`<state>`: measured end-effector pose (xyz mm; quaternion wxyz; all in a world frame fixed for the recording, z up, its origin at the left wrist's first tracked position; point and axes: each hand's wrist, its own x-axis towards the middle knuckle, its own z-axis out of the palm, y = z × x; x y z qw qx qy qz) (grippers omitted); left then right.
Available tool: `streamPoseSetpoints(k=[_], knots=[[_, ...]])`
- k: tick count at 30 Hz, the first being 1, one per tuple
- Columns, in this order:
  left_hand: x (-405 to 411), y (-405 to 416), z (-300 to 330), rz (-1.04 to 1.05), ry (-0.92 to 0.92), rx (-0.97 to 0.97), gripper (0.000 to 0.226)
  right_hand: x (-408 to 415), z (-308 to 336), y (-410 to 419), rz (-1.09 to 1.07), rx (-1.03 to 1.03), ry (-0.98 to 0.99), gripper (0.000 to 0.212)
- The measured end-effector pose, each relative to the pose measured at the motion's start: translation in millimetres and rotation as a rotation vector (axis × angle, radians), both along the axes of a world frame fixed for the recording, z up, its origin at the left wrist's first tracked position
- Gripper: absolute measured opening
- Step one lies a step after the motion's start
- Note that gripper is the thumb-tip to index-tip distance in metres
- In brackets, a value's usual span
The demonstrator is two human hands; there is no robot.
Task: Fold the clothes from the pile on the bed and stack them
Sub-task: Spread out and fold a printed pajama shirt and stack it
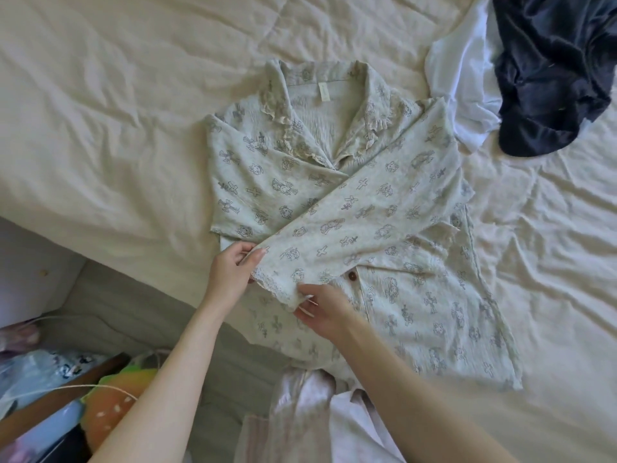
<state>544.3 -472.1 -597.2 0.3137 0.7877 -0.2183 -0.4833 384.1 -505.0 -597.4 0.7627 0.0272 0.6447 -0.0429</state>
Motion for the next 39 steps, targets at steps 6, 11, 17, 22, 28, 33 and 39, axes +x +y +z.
streamPoseSetpoints(k=[6,11,17,22,28,33,39], knots=[[-4,38,5,0.229,0.163,-0.072,0.006,-14,4,27,-0.012,-0.091,-0.146,0.015],[-1,49,-5,0.452,0.211,0.008,0.005,-6,7,36,0.192,-0.115,-0.149,0.008],[-24,55,-24,0.427,0.47,0.246,0.034,-14,-8,16,0.251,-0.186,0.156,0.024],[-54,62,-32,0.534,0.481,0.3,0.046,-50,-16,-29,0.074,-0.346,0.459,0.021],[-60,63,-23,0.733,0.486,0.182,0.017,-86,-14,-93,-0.283,-0.276,0.316,0.024],[-57,61,-14,0.772,0.553,0.141,0.011,-109,-8,-136,-0.556,-0.302,0.176,0.026],[-56,64,-16,0.691,0.52,0.18,0.013,-125,-11,-153,-0.573,-0.369,0.155,0.02]])
